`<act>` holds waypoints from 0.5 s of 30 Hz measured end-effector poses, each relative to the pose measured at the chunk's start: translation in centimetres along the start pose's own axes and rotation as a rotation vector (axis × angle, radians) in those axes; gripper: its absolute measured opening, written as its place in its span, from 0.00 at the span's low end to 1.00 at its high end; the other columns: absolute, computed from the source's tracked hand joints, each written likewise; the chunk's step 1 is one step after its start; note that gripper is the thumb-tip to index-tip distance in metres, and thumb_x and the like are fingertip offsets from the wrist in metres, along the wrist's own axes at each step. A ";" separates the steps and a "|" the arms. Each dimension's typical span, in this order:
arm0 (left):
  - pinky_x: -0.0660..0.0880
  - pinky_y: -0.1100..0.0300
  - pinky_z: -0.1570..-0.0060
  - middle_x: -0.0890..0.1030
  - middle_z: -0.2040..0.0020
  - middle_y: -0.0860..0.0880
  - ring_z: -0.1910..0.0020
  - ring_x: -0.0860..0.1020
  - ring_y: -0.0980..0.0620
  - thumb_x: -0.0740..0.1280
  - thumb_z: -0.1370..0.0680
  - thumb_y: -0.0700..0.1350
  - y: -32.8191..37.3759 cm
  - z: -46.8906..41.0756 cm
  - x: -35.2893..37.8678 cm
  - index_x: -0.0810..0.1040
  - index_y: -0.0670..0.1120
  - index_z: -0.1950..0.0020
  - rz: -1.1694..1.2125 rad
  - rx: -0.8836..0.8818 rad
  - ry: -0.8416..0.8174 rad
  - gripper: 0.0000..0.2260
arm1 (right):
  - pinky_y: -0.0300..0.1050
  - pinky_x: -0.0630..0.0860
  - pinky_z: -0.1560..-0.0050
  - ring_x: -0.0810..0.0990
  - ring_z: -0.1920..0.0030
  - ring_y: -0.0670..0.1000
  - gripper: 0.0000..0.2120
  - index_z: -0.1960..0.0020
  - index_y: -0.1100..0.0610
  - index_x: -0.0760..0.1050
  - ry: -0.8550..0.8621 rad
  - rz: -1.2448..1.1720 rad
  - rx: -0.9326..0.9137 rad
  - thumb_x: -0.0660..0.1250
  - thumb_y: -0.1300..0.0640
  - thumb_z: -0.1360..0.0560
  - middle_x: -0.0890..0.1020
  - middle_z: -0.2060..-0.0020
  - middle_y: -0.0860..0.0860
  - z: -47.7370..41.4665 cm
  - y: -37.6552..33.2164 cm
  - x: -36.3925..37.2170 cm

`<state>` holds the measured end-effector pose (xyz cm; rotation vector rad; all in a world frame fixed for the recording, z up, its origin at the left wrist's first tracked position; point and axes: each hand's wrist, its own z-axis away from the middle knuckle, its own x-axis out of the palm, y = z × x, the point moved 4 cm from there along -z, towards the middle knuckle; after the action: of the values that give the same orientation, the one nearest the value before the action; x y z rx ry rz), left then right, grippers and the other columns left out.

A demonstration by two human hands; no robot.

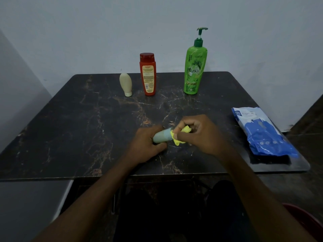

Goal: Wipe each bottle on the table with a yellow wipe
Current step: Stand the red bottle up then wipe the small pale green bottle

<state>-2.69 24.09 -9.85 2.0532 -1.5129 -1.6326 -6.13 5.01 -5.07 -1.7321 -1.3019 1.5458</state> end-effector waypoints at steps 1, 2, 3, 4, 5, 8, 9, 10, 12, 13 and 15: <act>0.73 0.62 0.66 0.79 0.65 0.55 0.66 0.78 0.57 0.74 0.29 0.41 0.0 0.0 0.0 0.79 0.50 0.55 0.006 0.000 0.004 0.07 | 0.40 0.78 0.64 0.82 0.63 0.45 0.02 0.57 0.55 0.84 0.028 -0.005 0.003 0.75 0.61 0.28 0.85 0.63 0.47 -0.1 0.1 -0.1; 0.72 0.64 0.66 0.79 0.65 0.55 0.66 0.78 0.57 0.74 0.29 0.41 0.1 0.0 0.0 0.79 0.51 0.55 0.007 0.000 0.007 0.08 | 0.42 0.78 0.64 0.82 0.63 0.46 0.02 0.57 0.54 0.84 0.067 0.028 -0.007 0.75 0.60 0.28 0.85 0.63 0.47 -0.2 0.1 -0.2; 0.72 0.65 0.66 0.79 0.65 0.55 0.66 0.78 0.57 0.74 0.29 0.41 0.1 0.0 0.0 0.78 0.52 0.55 0.005 0.002 0.005 0.09 | 0.42 0.77 0.64 0.82 0.64 0.46 0.03 0.58 0.54 0.84 0.086 0.075 -0.015 0.75 0.61 0.29 0.84 0.64 0.47 -0.2 0.1 -0.3; 0.72 0.65 0.65 0.79 0.65 0.55 0.66 0.78 0.56 0.75 0.29 0.41 0.1 0.0 0.0 0.79 0.52 0.55 0.000 0.005 0.001 0.09 | 0.41 0.76 0.64 0.82 0.64 0.46 0.03 0.59 0.54 0.84 0.072 0.098 -0.014 0.75 0.61 0.29 0.84 0.64 0.46 -0.1 0.1 -0.3; 0.72 0.65 0.65 0.79 0.65 0.55 0.66 0.78 0.56 0.75 0.29 0.41 0.1 0.0 0.0 0.79 0.51 0.55 -0.004 0.009 0.000 0.09 | 0.39 0.76 0.64 0.82 0.64 0.46 0.03 0.59 0.54 0.84 0.031 0.084 -0.006 0.75 0.61 0.29 0.84 0.64 0.47 -0.1 0.0 -0.2; 0.72 0.65 0.66 0.80 0.65 0.56 0.66 0.78 0.57 0.75 0.29 0.39 0.0 -0.1 0.0 0.80 0.49 0.54 0.007 0.007 0.009 0.08 | 0.38 0.77 0.65 0.83 0.64 0.45 0.01 0.57 0.56 0.84 -0.007 -0.036 0.009 0.75 0.61 0.28 0.85 0.63 0.48 0.0 0.0 -0.1; 0.73 0.63 0.66 0.80 0.64 0.56 0.66 0.79 0.57 0.75 0.29 0.40 0.0 0.0 0.0 0.80 0.49 0.54 0.006 0.002 0.007 0.08 | 0.39 0.77 0.64 0.83 0.64 0.46 0.02 0.57 0.55 0.84 0.028 -0.014 -0.005 0.75 0.61 0.28 0.85 0.63 0.48 -0.1 0.0 -0.2; 0.74 0.62 0.66 0.80 0.64 0.55 0.65 0.79 0.57 0.75 0.29 0.40 0.0 0.0 0.0 0.80 0.49 0.54 -0.002 -0.003 0.002 0.08 | 0.40 0.77 0.64 0.82 0.64 0.46 0.03 0.58 0.54 0.84 0.063 0.040 -0.014 0.75 0.60 0.28 0.84 0.64 0.47 -0.2 0.2 -0.3; 0.75 0.60 0.65 0.80 0.64 0.55 0.64 0.79 0.57 0.75 0.28 0.42 0.0 0.0 0.1 0.79 0.51 0.54 -0.010 -0.015 -0.008 0.09 | 0.39 0.75 0.64 0.81 0.65 0.46 0.04 0.60 0.52 0.84 0.098 0.122 0.011 0.75 0.60 0.29 0.84 0.66 0.46 -0.2 0.7 -0.4; 0.74 0.61 0.65 0.80 0.63 0.55 0.64 0.79 0.57 0.76 0.28 0.42 0.1 0.0 0.1 0.78 0.52 0.53 -0.013 -0.022 -0.014 0.09 | 0.39 0.75 0.64 0.81 0.65 0.45 0.03 0.60 0.52 0.84 0.112 0.113 0.033 0.75 0.60 0.29 0.84 0.65 0.46 -0.1 1.0 -0.4; 0.74 0.61 0.65 0.80 0.61 0.55 0.62 0.79 0.57 0.76 0.26 0.46 0.5 -0.2 0.0 0.75 0.54 0.52 -0.041 -0.038 -0.048 0.11 | 0.40 0.76 0.63 0.81 0.64 0.44 0.02 0.57 0.52 0.84 0.180 0.019 0.064 0.74 0.58 0.28 0.84 0.63 0.46 0.1 1.6 -0.7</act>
<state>-2.84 23.80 -9.48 2.0528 -1.4514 -1.7239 -5.66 3.67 -6.06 -1.8023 -1.1380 1.3898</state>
